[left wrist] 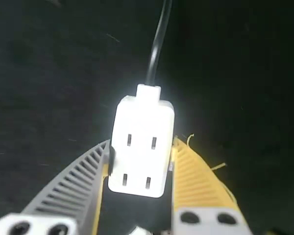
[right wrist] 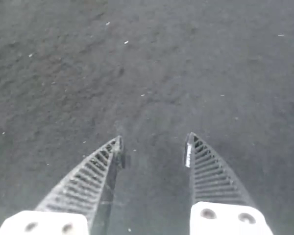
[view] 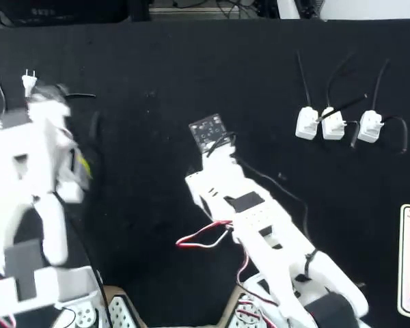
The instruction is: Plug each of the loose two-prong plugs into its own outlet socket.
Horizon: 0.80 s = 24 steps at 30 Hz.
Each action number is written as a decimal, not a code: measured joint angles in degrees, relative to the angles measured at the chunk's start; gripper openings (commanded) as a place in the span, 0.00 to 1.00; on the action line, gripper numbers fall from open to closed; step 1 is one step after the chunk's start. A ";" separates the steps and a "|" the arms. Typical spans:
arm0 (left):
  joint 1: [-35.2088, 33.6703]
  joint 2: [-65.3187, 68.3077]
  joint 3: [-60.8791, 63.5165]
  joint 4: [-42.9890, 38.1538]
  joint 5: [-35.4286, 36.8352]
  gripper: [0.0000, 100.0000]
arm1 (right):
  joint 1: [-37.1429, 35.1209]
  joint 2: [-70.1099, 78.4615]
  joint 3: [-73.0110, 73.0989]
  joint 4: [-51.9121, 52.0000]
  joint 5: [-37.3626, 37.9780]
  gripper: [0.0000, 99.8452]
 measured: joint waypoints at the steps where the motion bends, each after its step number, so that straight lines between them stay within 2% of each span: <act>1: 2.02 -1.58 3.96 -1.58 0.00 0.05 | 0.44 -0.26 0.00 0.09 0.00 0.19; 5: 9.76 -6.51 15.47 -7.12 0.00 0.22 | 0.70 -0.53 0.00 0.09 0.00 0.19; 8: 12.13 -8.53 18.11 -8.18 -1.49 0.30 | 0.70 -0.53 0.00 0.09 0.00 0.19; 19: 9.32 -15.65 18.20 -8.35 -10.02 0.27 | 0.70 -0.53 0.00 0.09 0.00 0.19; 24: 1.41 -17.32 18.20 -9.41 -14.51 0.27 | 0.70 -0.53 0.00 0.09 0.00 0.19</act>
